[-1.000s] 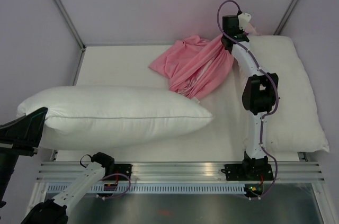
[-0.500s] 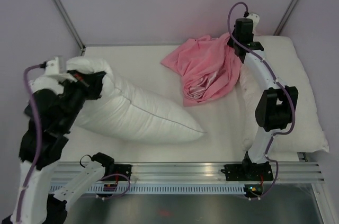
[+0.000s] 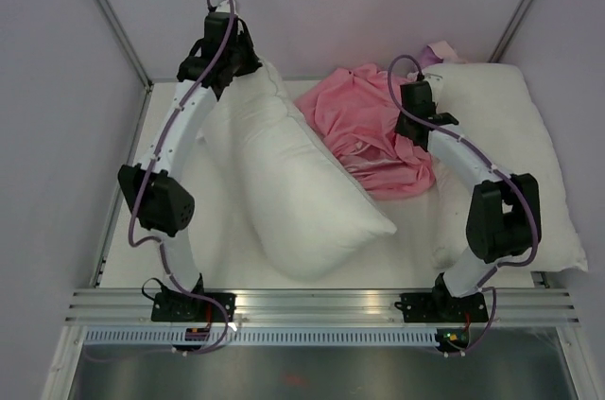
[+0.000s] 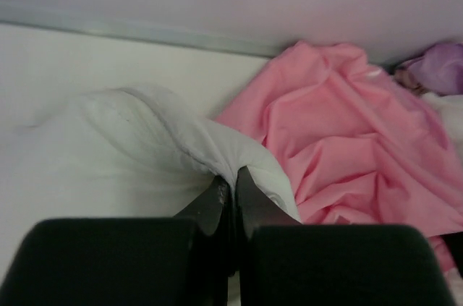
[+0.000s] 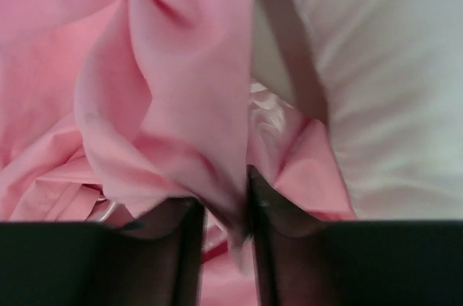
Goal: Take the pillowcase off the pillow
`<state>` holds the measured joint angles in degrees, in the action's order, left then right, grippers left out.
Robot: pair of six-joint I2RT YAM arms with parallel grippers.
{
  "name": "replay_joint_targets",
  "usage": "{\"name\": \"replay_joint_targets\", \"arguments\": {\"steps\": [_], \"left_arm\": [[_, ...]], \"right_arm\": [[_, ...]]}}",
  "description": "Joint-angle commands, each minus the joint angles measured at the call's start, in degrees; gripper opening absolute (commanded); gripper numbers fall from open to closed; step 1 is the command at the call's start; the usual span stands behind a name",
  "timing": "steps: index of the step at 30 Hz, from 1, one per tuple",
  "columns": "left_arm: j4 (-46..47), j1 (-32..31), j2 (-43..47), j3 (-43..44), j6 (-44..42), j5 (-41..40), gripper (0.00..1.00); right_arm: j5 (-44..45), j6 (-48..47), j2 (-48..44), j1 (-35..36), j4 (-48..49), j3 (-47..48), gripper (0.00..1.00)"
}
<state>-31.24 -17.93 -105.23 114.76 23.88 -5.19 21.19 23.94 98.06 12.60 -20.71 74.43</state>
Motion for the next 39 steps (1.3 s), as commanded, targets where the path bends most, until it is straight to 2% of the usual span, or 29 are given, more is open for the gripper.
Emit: {"name": "replay_joint_targets", "arguments": {"steps": [1,2,3,4,6,7,8,9,11,15,18,20,22,24,25,27,30,32,34,35,36,39], "left_arm": [[-12.6,1.1,-8.1,9.6,2.2,1.4,0.02],[-14.0,1.4,-10.1,11.9,1.8,0.7,0.04],[-15.4,2.2,-12.6,15.5,1.5,0.0,0.12],[-17.1,2.7,-13.2,16.5,1.5,-1.1,0.18],[-18.2,3.8,-12.2,14.4,2.5,-0.4,0.3],[-17.7,3.8,-8.8,12.3,3.2,0.3,0.43],[-15.1,3.8,-6.6,6.6,4.4,1.1,0.59],[-13.7,3.7,-3.8,3.5,5.2,1.9,0.99],[-7.8,3.6,4.6,-6.1,7.3,4.7,1.0],[-1.5,3.6,16.2,-16.0,9.4,8.0,1.0],[-2.0,3.6,19.0,-16.0,8.9,8.9,1.0],[-5.7,3.6,17.5,-10.6,7.5,7.9,1.0],[-12.0,3.6,14.4,-6.8,6.8,7.4,1.0],[-11.9,3.5,16.3,-9.0,7.0,9.0,1.0],[-9.0,3.4,18.2,-11.6,7.1,12.1,1.0],[-6.0,2.9,22.4,-21.9,8.2,14.3,1.0],[2.9,2.5,36.2,-39.8,11.7,18.5,1.0],[7.2,2.5,47.3,-50.1,14.8,20.5,1.0],[8.8,2.1,56.7,-54.8,17.1,22.9,1.0],[8.7,2.1,59.0,-57.4,17.3,23.9,1.0],[7.7,2.1,60.9,-57.8,17.6,26.0,1.0],[3.2,2.1,66.4,-57.2,16.9,29.8,1.0]], "right_arm": [[10.4,-1.5,-7.5,0.1,-2.5,-2.0,0.48],[11.6,-1.9,-8.2,0.1,-3.5,-2.9,0.54],[13.7,-2.0,-9.5,0.1,-4.2,-3.0,0.68],[14.3,-2.2,-10.0,0.1,-5.0,-2.9,0.76],[15.5,-3.5,-12.1,0.3,-7.5,-2.2,0.88],[17.0,-3.8,-13.1,0.5,-7.9,-2.1,0.98],[17.8,-4.1,-14.2,0.7,-8.5,-2.4,0.98],[18.6,-4.0,-16.7,1.3,-8.7,-2.5,0.98],[19.8,-4.3,-19.9,1.9,-8.0,-3.6,0.98],[16.8,-5.5,-28.0,3.0,-6.3,-5.8,0.98],[10.7,-6.6,-29.5,3.0,-6.7,-6.6,0.98],[6.7,-5.8,-29.2,3.0,-8.7,-6.7,0.98],[-2.2,-4.9,-29.3,3.0,-10.2,-8.2,0.98],[-11.9,-3.9,-31.2,3.7,-9.5,-10.8,0.98],[-13.4,-3.3,-32.0,4.2,-9.3,-13.6,0.98],[-14.0,0.0,-35.5,5.2,-10.2,-15.9,0.98],[-17.2,2.7,-41.6,6.2,-11.3,-21.2,0.98],[-24.0,3.8,-46.5,7.1,-10.6,-26.1,0.98],[-30.3,7.9,-49.7,7.7,-7.1,-32.1,0.98],[-37.9,9.8,-52.6,8.8,-4.6,-34.6,0.98],[-41.2,14.9,-53.7,9.4,-2.1,-37.1,0.98],[-46.2,22.2,-55.7,13.5,8.7,-45.7,0.98]]}}
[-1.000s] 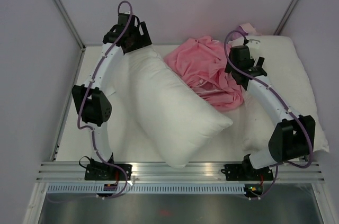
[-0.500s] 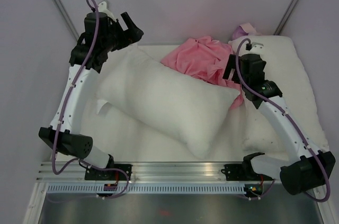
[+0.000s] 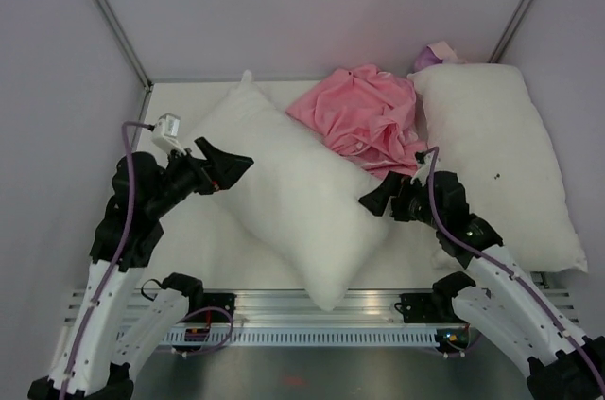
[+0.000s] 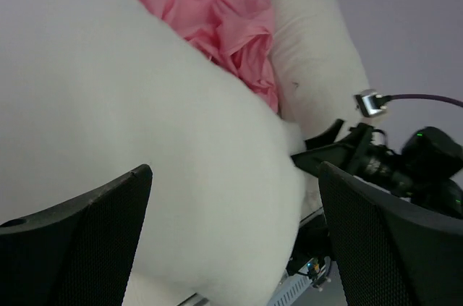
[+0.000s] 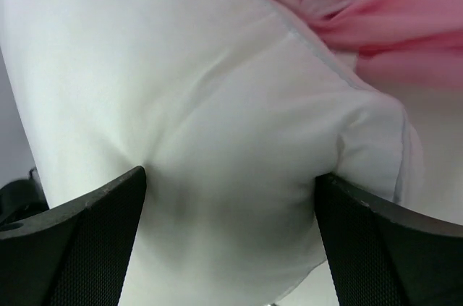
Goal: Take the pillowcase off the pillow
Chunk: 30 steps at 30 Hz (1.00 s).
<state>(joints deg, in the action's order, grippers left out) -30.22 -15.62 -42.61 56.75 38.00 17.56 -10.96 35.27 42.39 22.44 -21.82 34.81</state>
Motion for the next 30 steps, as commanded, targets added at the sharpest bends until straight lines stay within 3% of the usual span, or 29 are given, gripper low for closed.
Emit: {"name": "replay_joint_targets", "arguments": {"steps": [1,5,9,11,14,18,19,24,30], "left_arm": [[1.2,-0.3,4.8,1.0,2.6,7.5,1.0],[-2.8,-0.3,9.4,1.7,2.5,6.6,1.0],[-4.5,-0.3,10.7,1.5,2.7,7.1,1.0],[-4.8,-0.2,10.4,1.3,2.7,8.3,1.0],[-5.9,-0.2,11.7,1.1,2.8,10.0,1.0],[-10.3,-0.2,13.7,1.3,0.9,8.5,1.0],[-11.3,-0.2,14.8,1.2,0.3,8.1,1.0],[-14.7,-0.2,18.1,-0.2,-0.3,7.7,1.0],[-14.0,-0.2,22.6,-5.3,1.3,7.8,1.0]], "right_arm": [[-13.7,13.4,0.1,5.2,14.1,-8.6,0.98],[-7.1,15.7,6.5,12.8,23.1,-9.7,0.98],[-2.1,15.3,24.8,21.4,34.2,-1.5,0.98],[-0.4,12.3,35.3,24.9,34.0,4.2,0.98],[8.7,8.1,43.5,26.6,28.1,15.7,0.98],[17.7,1.2,44.2,26.6,22.3,19.9,0.98],[19.9,-0.2,43.8,26.7,16.9,21.9,0.98],[39.1,-4.2,34.9,26.7,1.6,19.8,0.98],[43.8,-2.3,22.1,26.7,-8.0,12.0,0.98]]}}
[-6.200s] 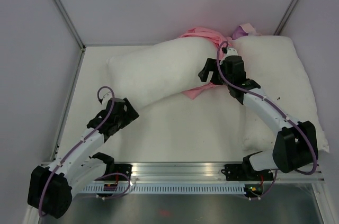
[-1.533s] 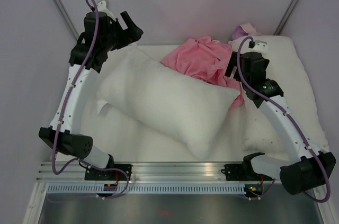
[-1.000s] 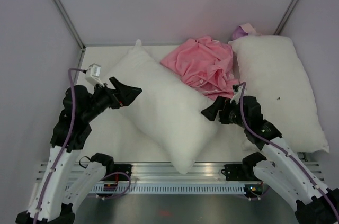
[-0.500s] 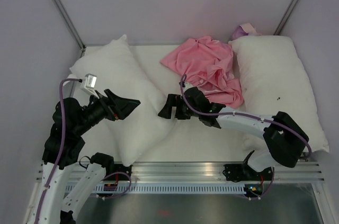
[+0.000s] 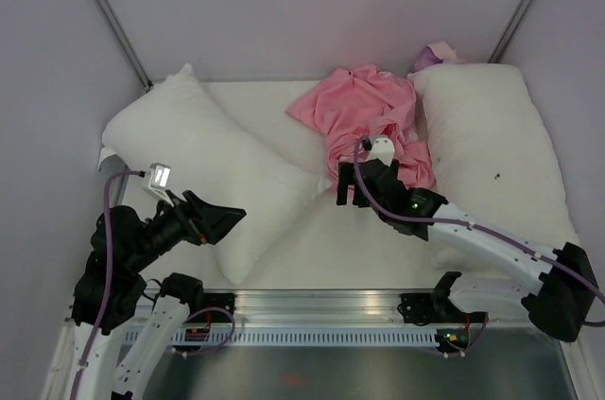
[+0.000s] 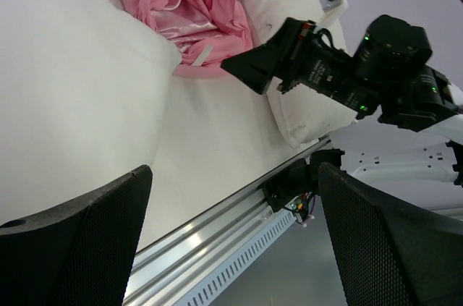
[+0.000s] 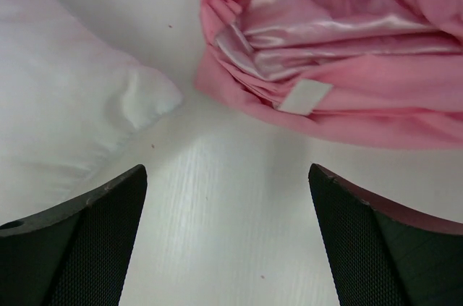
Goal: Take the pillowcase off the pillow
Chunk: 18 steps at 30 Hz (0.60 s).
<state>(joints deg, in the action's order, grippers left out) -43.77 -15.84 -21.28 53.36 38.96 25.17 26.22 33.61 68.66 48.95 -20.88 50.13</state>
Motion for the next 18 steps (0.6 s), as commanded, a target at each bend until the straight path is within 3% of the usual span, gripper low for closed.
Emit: {"name": "replay_joint_targets", "arguments": {"steps": [1,10,18], "left_arm": [[-0.3,0.0,1.6,-3.6,0.4,0.1,1.0],[4.5,0.0,4.9,-17.3,3.4,3.7,1.0],[7.5,0.0,9.9,-21.8,9.9,8.9,1.0]], "right_arm": [[6.1,-0.2,-7.3,0.1,-9.0,-4.4,0.98],[6.8,6.2,-21.0,0.2,-13.1,-13.4,0.98],[-1.0,10.3,-25.2,0.2,-3.6,-20.3,0.98]]}}
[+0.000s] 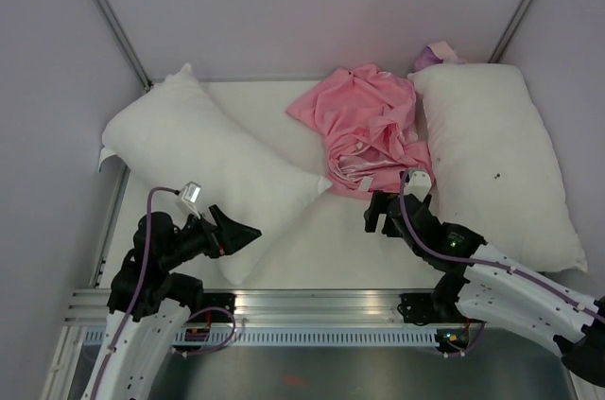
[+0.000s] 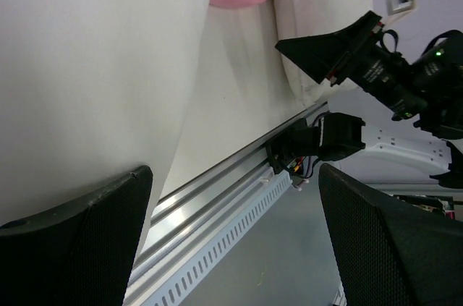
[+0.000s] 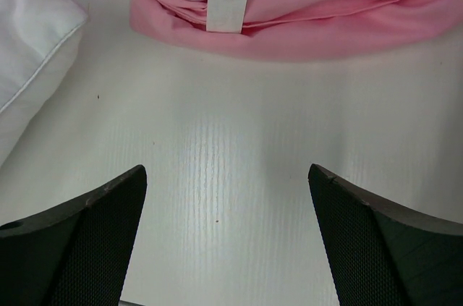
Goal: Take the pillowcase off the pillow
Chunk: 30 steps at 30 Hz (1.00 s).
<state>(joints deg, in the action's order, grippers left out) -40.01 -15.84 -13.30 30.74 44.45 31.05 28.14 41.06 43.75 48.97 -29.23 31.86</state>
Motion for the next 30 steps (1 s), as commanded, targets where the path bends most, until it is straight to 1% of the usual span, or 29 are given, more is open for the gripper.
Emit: {"name": "replay_joint_targets", "arguments": {"steps": [1,8,10,14,15,17,20,22,25,26,30], "left_arm": [[3.4,0.0,3.2,1.1,4.5,3.1,1.0],[2.0,0.0,7.5,1.0,6.7,3.8,1.0],[3.6,0.0,8.1,-0.6,7.4,5.0,1.0],[8.5,0.0,10.8,-4.3,10.9,10.2,1.0],[11.2,0.0,12.8,-6.3,11.7,11.0,1.0],[13.4,0.0,16.5,-8.1,13.9,13.1,1.0],[13.6,0.0,16.9,-9.2,12.8,14.7,1.0],[14.0,-0.1,16.9,-9.2,12.2,15.4,1.0],[18.0,0.0,16.9,-10.3,13.0,17.7,1.0],[21.5,0.0,16.8,-10.9,14.5,19.1,1.0],[29.4,0.0,16.9,-14.5,18.7,21.2,1.0]], "right_arm": [[-2.9,3.1,0.4,0.1,5.1,-2.3,0.98],[-1.2,4.6,0.3,0.2,6.9,-5.5,0.98],[-2.1,5.1,-0.6,0.2,8.0,-6.0,0.98],[-4.2,6.7,-2.8,0.1,10.2,-8.5,0.98],[-5.5,6.9,-4.2,0.1,10.6,-9.1,0.98],[-6.8,8.3,-6.0,0.2,12.3,-11.7,0.98],[-9.2,9.6,-11.0,0.1,15.2,-15.9,0.98],[-9.4,11.1,-15.0,0.1,15.3,-17.5,0.98],[-8.9,12.3,-19.7,0.1,13.9,-19.2,0.98],[-7.9,12.6,-20.8,0.1,12.6,-19.7,0.98],[-6.3,14.1,-24.8,0.2,9.8,-20.4,0.98]]}}
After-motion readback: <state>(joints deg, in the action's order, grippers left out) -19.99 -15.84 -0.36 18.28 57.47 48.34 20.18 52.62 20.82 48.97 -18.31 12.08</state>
